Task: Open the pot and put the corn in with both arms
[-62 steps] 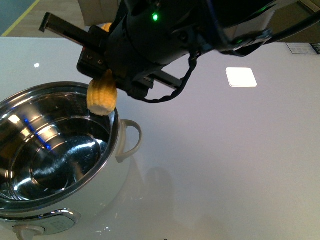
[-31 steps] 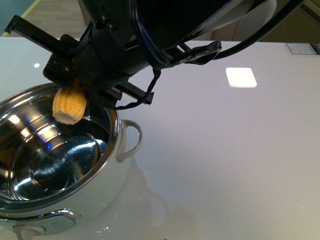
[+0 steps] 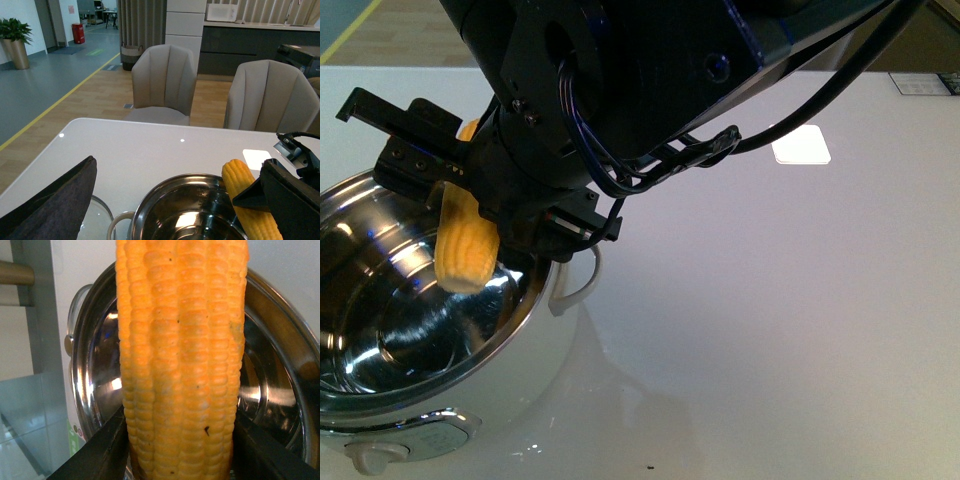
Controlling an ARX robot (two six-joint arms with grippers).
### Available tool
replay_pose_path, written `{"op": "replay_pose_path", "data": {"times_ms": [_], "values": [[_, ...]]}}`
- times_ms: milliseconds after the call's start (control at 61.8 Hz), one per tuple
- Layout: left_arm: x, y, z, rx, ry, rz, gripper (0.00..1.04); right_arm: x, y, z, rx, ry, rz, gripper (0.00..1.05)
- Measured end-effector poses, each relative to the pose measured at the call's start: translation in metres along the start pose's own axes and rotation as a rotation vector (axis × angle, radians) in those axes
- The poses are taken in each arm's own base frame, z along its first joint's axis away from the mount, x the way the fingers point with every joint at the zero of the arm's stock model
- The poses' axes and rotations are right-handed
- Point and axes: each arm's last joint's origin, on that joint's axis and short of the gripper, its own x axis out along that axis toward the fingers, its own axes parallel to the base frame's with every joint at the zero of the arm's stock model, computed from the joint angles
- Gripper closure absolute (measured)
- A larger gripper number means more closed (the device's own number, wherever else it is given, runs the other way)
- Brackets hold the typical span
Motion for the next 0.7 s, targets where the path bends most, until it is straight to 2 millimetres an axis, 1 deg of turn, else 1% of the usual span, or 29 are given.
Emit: {"op": "replay_pose_path", "data": {"times_ms": [49,162,194,226,340,437,485,518,550,566,679,696], "values": [[0.0,0.0,0.0,0.0,0.0,0.0,0.07,0.0,-0.002,-0.001,0.002,0.0,-0.003,0.35],[0.0,0.0,0.0,0.0,0.0,0.0,0.07,-0.006,-0.009,0.0,0.012,-0.012,-0.014,0.14],[0.0,0.0,0.0,0.0,0.0,0.0,0.07,-0.008,-0.01,0.001,0.017,-0.018,-0.013,0.1],[0.0,0.0,0.0,0.0,0.0,0.0,0.07,-0.013,-0.01,0.003,0.02,-0.03,-0.012,0.07],[0.0,0.0,0.0,0.0,0.0,0.0,0.07,-0.034,-0.015,0.011,0.03,-0.106,-0.004,0.09],[0.0,0.0,0.0,0.0,0.0,0.0,0.07,-0.061,-0.023,0.019,0.041,-0.194,0.012,0.09],[0.0,0.0,0.0,0.0,0.0,0.0,0.07,-0.079,-0.031,0.021,0.05,-0.252,0.005,0.09],[0.0,0.0,0.0,0.0,0.0,0.0,0.07,-0.087,-0.034,0.022,0.055,-0.273,0.005,0.09],[0.0,0.0,0.0,0.0,0.0,0.0,0.07,-0.103,-0.042,0.024,0.063,-0.322,-0.006,0.09],[0.0,0.0,0.0,0.0,0.0,0.0,0.07,-0.107,-0.044,0.024,0.064,-0.336,-0.012,0.09],[0.0,0.0,0.0,0.0,0.0,0.0,0.07,-0.154,-0.07,0.025,0.073,-0.488,-0.108,0.09],[0.0,0.0,0.0,0.0,0.0,0.0,0.07,-0.158,-0.073,0.024,0.069,-0.501,-0.119,0.09]]}}
